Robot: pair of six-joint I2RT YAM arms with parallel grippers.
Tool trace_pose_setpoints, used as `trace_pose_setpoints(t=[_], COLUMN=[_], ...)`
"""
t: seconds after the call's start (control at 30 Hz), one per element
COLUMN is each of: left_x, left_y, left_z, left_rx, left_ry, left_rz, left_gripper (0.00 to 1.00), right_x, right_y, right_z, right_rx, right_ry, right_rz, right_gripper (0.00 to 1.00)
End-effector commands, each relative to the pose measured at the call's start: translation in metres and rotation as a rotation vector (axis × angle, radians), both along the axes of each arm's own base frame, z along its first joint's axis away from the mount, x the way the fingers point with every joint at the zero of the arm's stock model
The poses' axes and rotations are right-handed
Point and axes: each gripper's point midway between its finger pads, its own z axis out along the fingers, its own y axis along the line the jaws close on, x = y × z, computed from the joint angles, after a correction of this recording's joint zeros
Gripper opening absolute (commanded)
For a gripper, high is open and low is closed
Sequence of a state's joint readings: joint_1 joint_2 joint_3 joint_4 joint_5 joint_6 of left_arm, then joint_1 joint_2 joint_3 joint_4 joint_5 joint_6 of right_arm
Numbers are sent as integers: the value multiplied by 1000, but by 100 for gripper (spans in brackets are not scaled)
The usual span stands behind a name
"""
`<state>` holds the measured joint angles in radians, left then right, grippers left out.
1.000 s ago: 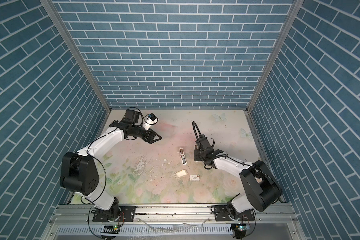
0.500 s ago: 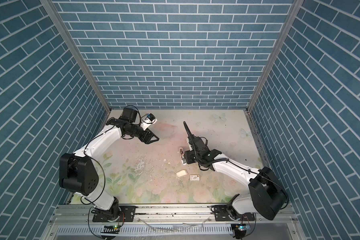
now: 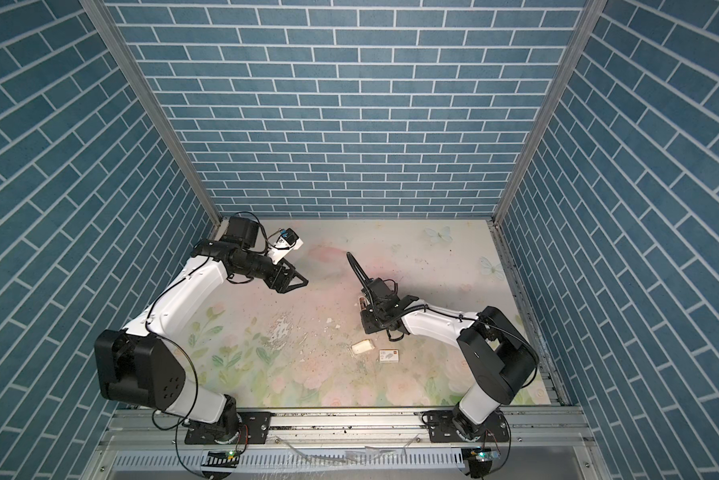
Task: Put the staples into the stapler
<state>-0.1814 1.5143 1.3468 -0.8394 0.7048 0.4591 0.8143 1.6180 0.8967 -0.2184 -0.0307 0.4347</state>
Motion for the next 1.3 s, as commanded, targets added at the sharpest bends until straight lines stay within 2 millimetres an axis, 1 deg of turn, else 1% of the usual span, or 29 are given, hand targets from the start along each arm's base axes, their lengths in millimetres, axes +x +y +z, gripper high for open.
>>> trace_pose_setpoints(t=[0.0, 0.3, 0.47, 0.67, 0.8, 0.83, 0.97, 1.1, 1.2, 1.27], left_x=[-12, -13, -16, -16, -14, -13, -12, -13, -16, -17], left_y=[2, 2, 4, 10, 17, 19, 28, 33, 35, 35], left_z=[-5, -5, -6, -8, -4, -4, 0, 0, -1, -2], left_rx=[-3, -14, -20, -23, -45, -50, -70, -71, -71, -71], left_ry=[33, 32, 34, 44, 50, 54, 54, 53, 56, 53], left_rz=[-19, -23, -29, -17, 6, 13, 38, 53, 56, 56], left_gripper=[84, 84, 84, 84, 83, 83, 83, 83, 83, 83], right_x=[5, 14, 15, 15, 15, 15, 1, -10, -12, -10], right_y=[3, 12, 17, 26, 36, 38, 60, 78, 87, 87], right_z=[-2, -18, -22, -30, -32, -32, -31, -37, -41, -42], right_rx=[-36, -68, -67, -86, -90, -92, -62, -99, -117, -124], right_ry=[-24, -19, -20, -3, -3, -9, 13, 31, 23, 15], right_rz=[34, 57, 92, 167, 234, 248, 362, 456, 480, 468], right_gripper=[46, 46, 45, 35, 26, 26, 28, 32, 35, 38])
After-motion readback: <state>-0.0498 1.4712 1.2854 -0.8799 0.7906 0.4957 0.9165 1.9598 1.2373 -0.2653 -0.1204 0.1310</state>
